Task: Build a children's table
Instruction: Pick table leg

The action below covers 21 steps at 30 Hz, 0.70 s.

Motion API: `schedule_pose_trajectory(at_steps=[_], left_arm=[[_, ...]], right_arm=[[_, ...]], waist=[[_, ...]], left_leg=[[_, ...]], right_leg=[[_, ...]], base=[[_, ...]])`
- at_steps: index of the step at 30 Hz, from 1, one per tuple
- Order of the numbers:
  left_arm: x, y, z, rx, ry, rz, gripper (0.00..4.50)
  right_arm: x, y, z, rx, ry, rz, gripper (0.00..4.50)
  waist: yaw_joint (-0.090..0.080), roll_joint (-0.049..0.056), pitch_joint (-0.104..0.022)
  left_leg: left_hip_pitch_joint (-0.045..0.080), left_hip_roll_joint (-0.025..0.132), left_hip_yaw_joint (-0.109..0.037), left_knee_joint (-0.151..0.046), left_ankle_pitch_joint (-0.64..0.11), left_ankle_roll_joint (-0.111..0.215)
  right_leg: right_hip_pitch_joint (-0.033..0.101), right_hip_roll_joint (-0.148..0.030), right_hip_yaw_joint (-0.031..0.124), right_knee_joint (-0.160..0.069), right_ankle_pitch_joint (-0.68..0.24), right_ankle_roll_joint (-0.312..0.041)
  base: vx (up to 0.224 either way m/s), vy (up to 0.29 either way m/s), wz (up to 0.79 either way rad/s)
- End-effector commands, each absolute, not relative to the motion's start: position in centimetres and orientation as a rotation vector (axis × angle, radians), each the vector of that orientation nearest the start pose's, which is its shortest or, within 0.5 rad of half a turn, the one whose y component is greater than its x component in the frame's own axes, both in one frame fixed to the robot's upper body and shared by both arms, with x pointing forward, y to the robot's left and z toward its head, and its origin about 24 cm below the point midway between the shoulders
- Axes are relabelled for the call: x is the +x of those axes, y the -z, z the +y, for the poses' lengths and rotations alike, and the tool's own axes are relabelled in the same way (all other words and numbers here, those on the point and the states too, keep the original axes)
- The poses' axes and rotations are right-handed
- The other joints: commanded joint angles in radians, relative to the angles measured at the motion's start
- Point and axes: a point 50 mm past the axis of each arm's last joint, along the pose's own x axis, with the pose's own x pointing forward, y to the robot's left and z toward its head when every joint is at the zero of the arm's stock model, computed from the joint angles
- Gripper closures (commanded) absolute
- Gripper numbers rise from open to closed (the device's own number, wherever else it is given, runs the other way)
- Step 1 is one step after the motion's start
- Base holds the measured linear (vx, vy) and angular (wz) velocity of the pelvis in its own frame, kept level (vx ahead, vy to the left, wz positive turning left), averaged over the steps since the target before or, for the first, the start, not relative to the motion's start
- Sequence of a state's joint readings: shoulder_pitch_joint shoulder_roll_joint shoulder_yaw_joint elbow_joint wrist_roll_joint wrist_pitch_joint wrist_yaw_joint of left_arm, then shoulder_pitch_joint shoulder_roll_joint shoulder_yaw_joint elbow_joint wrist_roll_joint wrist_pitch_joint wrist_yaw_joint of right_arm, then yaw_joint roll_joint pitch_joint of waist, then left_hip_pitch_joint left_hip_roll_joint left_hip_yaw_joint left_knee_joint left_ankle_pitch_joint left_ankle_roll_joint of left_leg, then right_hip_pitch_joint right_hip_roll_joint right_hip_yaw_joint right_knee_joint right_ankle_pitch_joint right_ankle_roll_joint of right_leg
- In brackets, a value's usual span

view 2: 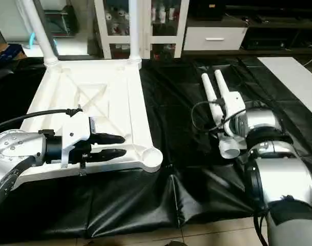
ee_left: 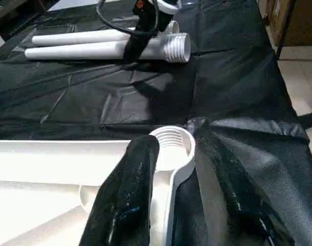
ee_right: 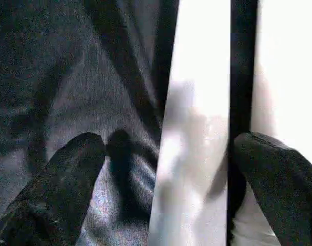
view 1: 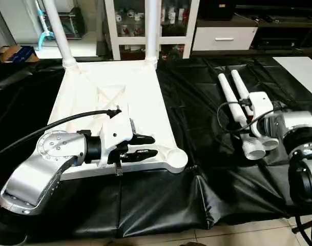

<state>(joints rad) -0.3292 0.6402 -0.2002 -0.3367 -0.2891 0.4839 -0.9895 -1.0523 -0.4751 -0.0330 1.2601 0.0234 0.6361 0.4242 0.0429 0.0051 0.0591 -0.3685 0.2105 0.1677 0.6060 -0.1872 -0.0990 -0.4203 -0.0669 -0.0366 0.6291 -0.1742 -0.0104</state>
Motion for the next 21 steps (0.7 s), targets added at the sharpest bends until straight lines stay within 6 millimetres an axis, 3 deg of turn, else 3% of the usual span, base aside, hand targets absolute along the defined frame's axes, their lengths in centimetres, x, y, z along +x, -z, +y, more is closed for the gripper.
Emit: schedule_pose_trajectory(at_steps=[1, 9, 21], left_arm=[[25.5, -14.7, 13.8, 0.446, 1.25, 0.133, 3.04], [25.5, -14.9, 13.9, 0.452, 1.258, 0.138, 3.04], [25.5, -15.0, 13.9, 0.457, 1.254, 0.138, 3.04]], right_arm=[[37.1, -8.5, -25.3, -0.012, -0.074, 0.851, 0.19], [36.3, -7.2, -25.0, 0.141, -0.073, 0.898, 0.78], [35.9, -6.3, -24.9, 0.146, -0.072, 0.923, 1.69]], waist=[[0.003, 0.001, -0.06], [0.008, 0.001, -0.06], [0.015, -0.001, -0.06]], left_leg=[[0.003, 0.0, 0.014, -0.061, -0.231, -0.016], [0.004, 0.001, 0.014, -0.061, -0.238, -0.015], [0.004, 0.002, 0.014, -0.063, -0.239, -0.022]], right_leg=[[0.05, -0.036, 0.023, -0.069, -0.226, -0.232], [0.049, -0.037, 0.022, -0.069, -0.232, -0.236], [0.047, -0.039, 0.023, -0.07, -0.249, -0.228]], base=[[0.0, 0.0, 0.0], [0.0, 0.0, 0.0], [0.0, 0.0, 0.0]])
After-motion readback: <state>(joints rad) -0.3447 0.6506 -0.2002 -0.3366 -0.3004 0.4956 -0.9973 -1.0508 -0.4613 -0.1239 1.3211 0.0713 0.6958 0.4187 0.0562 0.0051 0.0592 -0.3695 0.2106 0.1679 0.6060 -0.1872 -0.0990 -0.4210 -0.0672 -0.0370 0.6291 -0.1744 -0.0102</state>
